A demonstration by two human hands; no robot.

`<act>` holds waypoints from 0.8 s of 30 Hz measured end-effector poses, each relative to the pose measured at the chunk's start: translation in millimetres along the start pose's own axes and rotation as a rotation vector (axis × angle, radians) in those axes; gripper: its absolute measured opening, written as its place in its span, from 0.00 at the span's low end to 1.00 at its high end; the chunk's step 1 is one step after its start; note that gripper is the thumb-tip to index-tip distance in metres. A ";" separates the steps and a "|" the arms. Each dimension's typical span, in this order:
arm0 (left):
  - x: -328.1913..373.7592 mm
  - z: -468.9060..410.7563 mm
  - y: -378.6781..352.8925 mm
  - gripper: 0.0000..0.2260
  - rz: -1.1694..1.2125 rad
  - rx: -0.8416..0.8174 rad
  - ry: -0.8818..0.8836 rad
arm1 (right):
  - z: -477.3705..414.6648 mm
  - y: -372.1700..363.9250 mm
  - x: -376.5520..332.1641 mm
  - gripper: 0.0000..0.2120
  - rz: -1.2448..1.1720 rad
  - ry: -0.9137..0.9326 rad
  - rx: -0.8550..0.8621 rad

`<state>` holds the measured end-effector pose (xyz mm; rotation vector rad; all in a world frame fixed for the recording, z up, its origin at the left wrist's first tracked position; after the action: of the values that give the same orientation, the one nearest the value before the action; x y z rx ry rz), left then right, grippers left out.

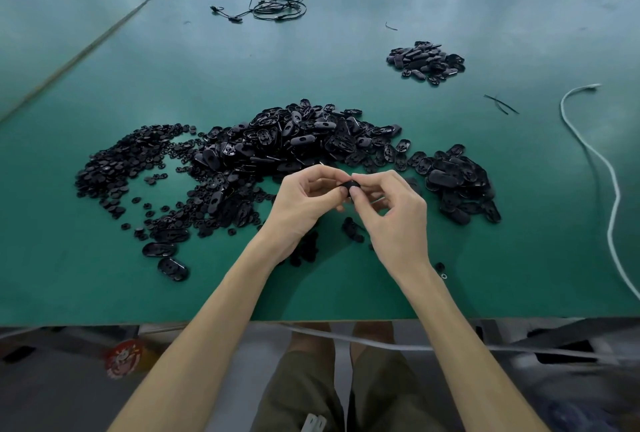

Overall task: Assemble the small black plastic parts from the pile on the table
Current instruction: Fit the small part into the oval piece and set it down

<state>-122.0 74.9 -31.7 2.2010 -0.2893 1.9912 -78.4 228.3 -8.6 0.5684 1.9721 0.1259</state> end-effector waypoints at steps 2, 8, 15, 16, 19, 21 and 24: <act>0.1 0.4 1.2 0.06 -0.015 0.014 -0.009 | 1.2 -1.9 -1.8 0.08 -0.012 0.010 -0.022; -1.0 1.0 2.7 0.08 -0.048 0.043 0.008 | 2.5 -5.1 -5.9 0.12 0.000 0.041 -0.047; 1.6 0.7 1.2 0.06 -0.045 0.032 -0.015 | 1.1 -3.5 -5.2 0.09 0.001 0.025 -0.043; 2.5 0.9 0.8 0.05 -0.028 0.021 -0.020 | 0.7 -2.2 -5.3 0.09 -0.005 0.023 -0.027; 4.6 1.1 0.2 0.07 0.037 0.009 -0.032 | -0.7 1.6 -4.8 0.07 -0.015 0.016 0.015; 5.2 1.0 0.3 0.08 0.046 0.009 -0.032 | -0.6 2.3 -5.3 0.07 -0.004 0.016 0.021; 5.2 1.1 0.2 0.08 0.044 0.006 -0.035 | -0.2 1.4 -5.8 0.07 0.000 0.025 0.010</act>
<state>-120.4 74.2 -26.7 2.2547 -0.3393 1.9799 -76.0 227.0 -3.3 0.5758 1.9978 0.1231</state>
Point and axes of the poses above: each hand's wrist, its own z-axis away from the middle knuckle, its own y-axis out of the back of the hand, x = y × z, the point moved 6 cm from there along -z, towards the middle knuckle, and after that the axes turned 1 degree about -z, right-handed, at the moved point
